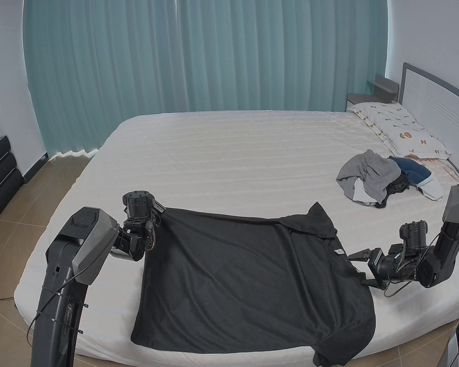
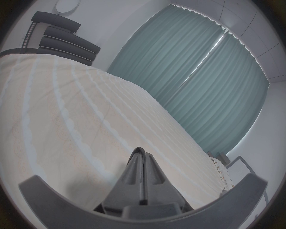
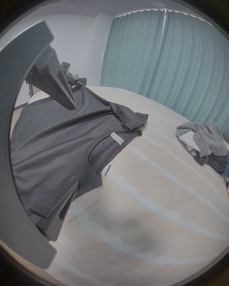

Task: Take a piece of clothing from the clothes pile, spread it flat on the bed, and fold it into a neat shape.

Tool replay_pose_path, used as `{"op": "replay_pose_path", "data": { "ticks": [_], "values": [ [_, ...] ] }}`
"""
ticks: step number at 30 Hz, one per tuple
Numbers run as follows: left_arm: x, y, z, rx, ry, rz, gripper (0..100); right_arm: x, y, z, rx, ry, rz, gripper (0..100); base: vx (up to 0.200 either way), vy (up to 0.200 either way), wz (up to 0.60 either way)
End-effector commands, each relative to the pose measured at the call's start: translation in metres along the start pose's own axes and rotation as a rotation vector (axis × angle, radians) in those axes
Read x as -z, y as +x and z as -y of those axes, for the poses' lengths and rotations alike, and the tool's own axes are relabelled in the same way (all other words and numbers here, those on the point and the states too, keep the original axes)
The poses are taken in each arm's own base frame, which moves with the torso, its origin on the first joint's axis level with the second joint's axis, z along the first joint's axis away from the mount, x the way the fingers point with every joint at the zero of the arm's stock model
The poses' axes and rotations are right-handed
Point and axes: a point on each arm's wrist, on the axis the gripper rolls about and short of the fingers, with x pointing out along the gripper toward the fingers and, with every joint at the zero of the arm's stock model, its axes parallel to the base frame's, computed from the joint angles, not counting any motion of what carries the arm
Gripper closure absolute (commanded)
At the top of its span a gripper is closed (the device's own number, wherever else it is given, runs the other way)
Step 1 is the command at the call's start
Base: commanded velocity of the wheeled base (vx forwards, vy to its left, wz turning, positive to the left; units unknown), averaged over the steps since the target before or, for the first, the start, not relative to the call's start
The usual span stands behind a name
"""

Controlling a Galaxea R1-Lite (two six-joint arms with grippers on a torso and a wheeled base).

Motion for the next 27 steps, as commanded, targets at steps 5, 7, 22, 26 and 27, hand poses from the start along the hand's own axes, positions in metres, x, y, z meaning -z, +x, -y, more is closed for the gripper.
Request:
{"op": "replay_pose_path", "data": {
  "ticks": [5, 7, 22, 26, 27],
  "values": [
    [0.004, 0.002, -0.006, -0.012, 0.015, -0.008, 100, 0.0, 0.0, 0.0, 0.001, 0.002, 0.0, 0, 0.0, 0.0, 0.0],
    [0.002, 0.002, -0.006, -0.013, 0.012, -0.005, 100, 0.0, 0.0, 0.0, 0.001, 0.002, 0.0, 0, 0.0, 0.0, 0.0],
    [-0.004, 0.006, -0.02, -0.081, 0.015, 0.007, 100, 0.0, 0.0, 0.0, 0.003, 0.002, -0.001, 0, 0.0, 0.0, 0.0],
    [-0.009, 0.009, -0.021, -0.093, 0.009, 0.014, 100, 0.0, 0.0, 0.0, 0.003, 0.002, -0.001, 0, 0.0, 0.0, 0.0],
    [-0.01, 0.01, -0.022, -0.094, 0.009, 0.015, 100, 0.0, 0.0, 0.0, 0.003, 0.002, -0.001, 0, 0.0, 0.0, 0.0]
  ]
}}
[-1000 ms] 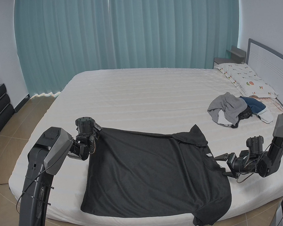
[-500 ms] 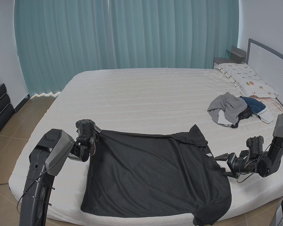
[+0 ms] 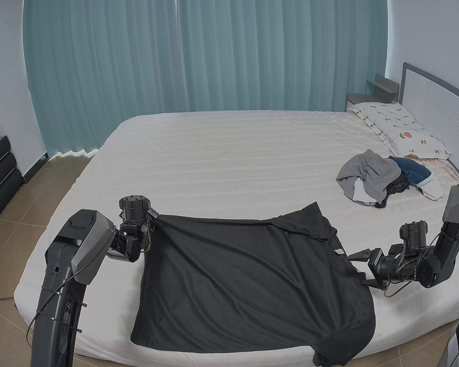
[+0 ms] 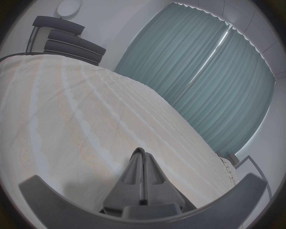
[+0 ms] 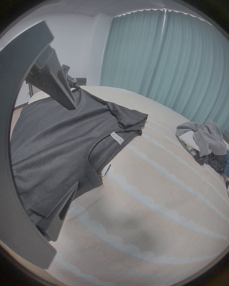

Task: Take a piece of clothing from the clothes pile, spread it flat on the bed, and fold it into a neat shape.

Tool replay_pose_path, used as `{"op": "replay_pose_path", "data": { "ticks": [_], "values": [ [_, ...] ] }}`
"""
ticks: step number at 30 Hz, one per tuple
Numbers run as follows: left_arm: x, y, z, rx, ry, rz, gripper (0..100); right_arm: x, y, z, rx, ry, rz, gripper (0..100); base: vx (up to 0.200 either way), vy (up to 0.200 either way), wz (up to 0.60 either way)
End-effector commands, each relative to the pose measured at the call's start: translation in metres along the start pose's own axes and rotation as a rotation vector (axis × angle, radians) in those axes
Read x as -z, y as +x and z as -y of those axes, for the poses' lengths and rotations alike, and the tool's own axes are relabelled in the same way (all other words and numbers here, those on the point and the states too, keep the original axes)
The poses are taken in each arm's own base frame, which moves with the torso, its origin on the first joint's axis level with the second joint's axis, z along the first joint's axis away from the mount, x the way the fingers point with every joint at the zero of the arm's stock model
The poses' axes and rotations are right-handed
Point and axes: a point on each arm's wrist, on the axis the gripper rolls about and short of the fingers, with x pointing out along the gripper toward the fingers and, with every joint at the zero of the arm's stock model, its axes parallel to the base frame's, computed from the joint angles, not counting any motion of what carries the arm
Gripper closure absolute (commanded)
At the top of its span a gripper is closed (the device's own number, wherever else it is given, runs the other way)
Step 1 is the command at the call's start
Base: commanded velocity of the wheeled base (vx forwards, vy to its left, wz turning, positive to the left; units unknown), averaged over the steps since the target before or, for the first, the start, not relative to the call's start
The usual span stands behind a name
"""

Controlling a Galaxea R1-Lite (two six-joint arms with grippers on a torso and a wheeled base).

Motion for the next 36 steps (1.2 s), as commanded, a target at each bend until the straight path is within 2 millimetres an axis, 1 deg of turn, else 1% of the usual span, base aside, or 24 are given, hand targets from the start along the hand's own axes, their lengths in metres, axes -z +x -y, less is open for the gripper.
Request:
{"op": "replay_pose_path", "data": {
  "ticks": [1, 15, 18, 22, 32, 33, 36],
  "values": [
    [-0.004, 0.0021, -0.0013, -0.003, -0.006, 0.011, 100, 0.0, 0.0002, 0.0003, 0.0, 0.001, -0.001, 0, 0.0, 0.0, 0.0],
    [-0.006, 0.0036, -0.0056, -0.036, -0.008, 0.027, 100, 0.0, 0.0002, 0.0003, 0.0, 0.0, -0.001, 0, 0.0, 0.0, 0.0],
    [-0.0073, 0.0044, -0.0087, -0.08, 0.0, 0.039, 100, 0.0, 0.0002, 0.0003, 0.0, 0.0, -0.001, 0, 0.0, 0.0, 0.0],
    [-0.009, 0.01, -0.0074, -0.076, -0.008, 0.065, 100, 0.0003, 0.0001, 0.0006, 0.002, 0.0, -0.002, 0, 0.0, 0.0, 0.0],
    [-0.0111, 0.0099, -0.0024, -0.059, -0.015, 0.068, 100, 0.0, 0.0002, 0.0003, 0.0, 0.001, -0.001, 0, 0.0, 0.0, 0.0],
    [-0.011, 0.0099, -0.0024, -0.058, -0.015, 0.067, 0, 0.0, 0.0002, 0.0003, 0.0, 0.001, -0.001, 0, 0.0, 0.0, 0.0],
    [-0.0088, 0.0091, -0.0013, -0.053, -0.015, 0.06, 0, -0.0003, 0.0004, 0.0001, -0.001, 0.0, 0.0, 0, 0.0, 0.0, 0.0]
  ]
}}
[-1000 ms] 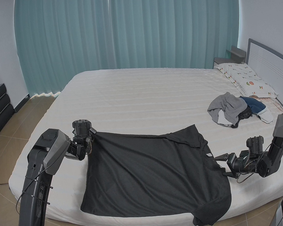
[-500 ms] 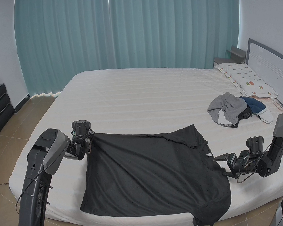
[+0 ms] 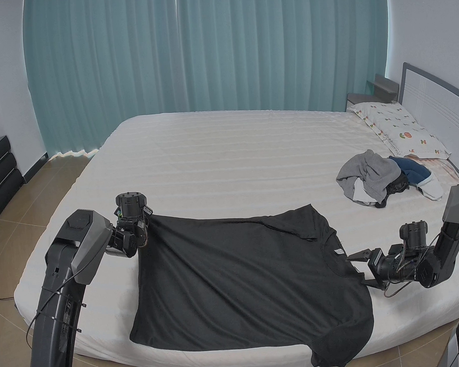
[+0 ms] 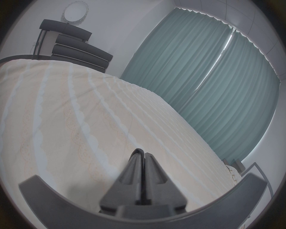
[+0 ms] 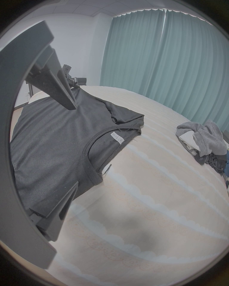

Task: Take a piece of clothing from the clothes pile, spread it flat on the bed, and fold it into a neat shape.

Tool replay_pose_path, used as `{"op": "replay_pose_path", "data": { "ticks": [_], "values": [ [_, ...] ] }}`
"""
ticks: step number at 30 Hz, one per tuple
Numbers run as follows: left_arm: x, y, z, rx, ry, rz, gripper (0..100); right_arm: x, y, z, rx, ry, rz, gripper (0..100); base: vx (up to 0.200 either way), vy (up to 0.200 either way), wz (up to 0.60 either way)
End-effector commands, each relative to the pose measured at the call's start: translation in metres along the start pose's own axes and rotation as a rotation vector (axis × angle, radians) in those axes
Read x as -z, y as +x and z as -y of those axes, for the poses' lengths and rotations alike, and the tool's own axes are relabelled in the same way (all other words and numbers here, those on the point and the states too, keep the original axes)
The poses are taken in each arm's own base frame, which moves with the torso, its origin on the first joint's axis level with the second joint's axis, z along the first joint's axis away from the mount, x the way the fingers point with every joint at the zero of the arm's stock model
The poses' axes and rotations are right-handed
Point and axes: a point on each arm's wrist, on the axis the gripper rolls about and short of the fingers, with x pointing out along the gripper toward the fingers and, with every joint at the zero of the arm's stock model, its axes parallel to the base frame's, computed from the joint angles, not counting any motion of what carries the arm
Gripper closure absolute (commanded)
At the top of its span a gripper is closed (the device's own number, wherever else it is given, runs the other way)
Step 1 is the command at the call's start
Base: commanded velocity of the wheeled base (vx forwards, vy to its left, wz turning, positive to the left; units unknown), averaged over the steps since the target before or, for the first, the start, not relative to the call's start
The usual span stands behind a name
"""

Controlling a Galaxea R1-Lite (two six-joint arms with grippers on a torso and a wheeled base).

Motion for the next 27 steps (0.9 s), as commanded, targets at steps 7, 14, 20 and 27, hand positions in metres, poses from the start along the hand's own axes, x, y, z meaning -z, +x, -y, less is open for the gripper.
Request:
{"op": "replay_pose_path", "data": {
  "ticks": [7, 14, 20, 27],
  "values": [
    [-0.012, -0.015, 0.004, -0.01, -0.112, -0.008, 0, -0.003, 0.001, -0.002, -0.008, 0.004, 0.013, 0, 0.0, 0.0, 0.0],
    [-0.047, -0.066, 0.016, 0.106, -0.186, -0.114, 0, -0.012, 0.013, -0.032, -0.017, -0.018, 0.141, 0, 0.0, 0.0, 0.0],
    [-0.06, -0.078, 0.02, 0.122, -0.188, -0.143, 0, -0.015, 0.038, -0.076, -0.064, -0.075, 0.19, 0, 0.0, 0.0, 0.0],
    [-0.059, -0.147, -0.007, 0.059, -0.152, -0.307, 0, -0.019, 0.1, -0.113, -0.034, -0.112, 0.142, 0, 0.0, 0.0, 0.0]
  ]
}}
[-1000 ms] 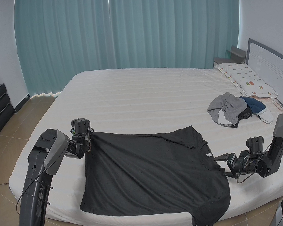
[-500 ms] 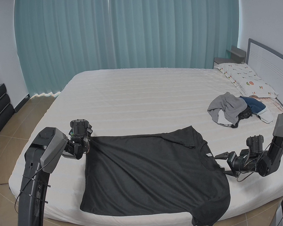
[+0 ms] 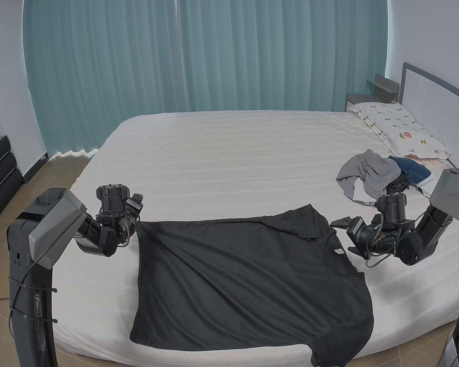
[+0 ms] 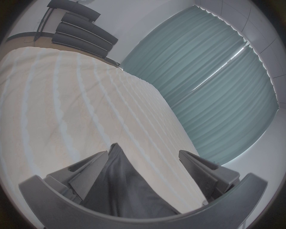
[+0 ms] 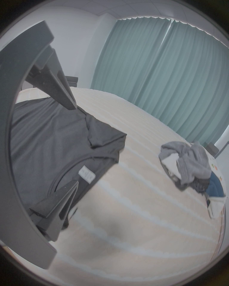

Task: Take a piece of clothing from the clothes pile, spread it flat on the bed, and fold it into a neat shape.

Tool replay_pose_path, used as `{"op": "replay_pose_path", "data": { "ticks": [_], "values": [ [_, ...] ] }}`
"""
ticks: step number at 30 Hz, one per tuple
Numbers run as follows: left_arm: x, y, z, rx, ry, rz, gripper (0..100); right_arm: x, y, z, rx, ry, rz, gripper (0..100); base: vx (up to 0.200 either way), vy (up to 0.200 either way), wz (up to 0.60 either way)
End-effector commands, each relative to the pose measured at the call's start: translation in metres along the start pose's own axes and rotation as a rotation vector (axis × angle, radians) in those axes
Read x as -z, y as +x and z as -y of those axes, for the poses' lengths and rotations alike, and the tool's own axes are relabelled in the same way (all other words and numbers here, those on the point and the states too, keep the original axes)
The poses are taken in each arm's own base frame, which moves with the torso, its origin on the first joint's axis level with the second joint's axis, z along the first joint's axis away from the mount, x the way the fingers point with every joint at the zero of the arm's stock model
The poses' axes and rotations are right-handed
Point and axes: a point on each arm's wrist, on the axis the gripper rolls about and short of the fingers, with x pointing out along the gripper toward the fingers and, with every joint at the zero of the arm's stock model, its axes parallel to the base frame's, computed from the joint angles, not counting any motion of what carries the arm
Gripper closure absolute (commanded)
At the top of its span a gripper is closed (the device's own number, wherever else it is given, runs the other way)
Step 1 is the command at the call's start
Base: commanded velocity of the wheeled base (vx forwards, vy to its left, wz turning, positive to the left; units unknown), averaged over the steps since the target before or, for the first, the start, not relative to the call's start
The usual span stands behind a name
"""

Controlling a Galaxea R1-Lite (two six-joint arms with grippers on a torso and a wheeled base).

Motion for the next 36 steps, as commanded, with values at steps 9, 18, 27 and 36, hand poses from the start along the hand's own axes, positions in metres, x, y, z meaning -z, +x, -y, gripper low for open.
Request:
{"op": "replay_pose_path", "data": {
  "ticks": [9, 18, 27, 36],
  "values": [
    [0.036, -0.109, -0.032, -0.003, -0.072, -0.268, 0, 0.012, 0.109, -0.013, 0.124, -0.041, -0.034, 0, 0.0, 0.0, 0.0],
    [0.051, -0.1, -0.042, 0.069, -0.135, -0.227, 0, 0.013, 0.117, -0.01, 0.121, -0.103, -0.032, 0, 0.0, 0.0, 0.0],
    [0.052, -0.103, -0.047, 0.056, -0.129, -0.227, 0, 0.018, 0.137, -0.014, 0.101, -0.12, -0.009, 0, 0.0, 0.0, 0.0],
    [0.053, -0.103, -0.047, 0.052, -0.128, -0.226, 0, 0.01, 0.131, -0.03, 0.07, -0.155, 0.026, 100, 0.0, 0.0, 0.0]
  ]
}}
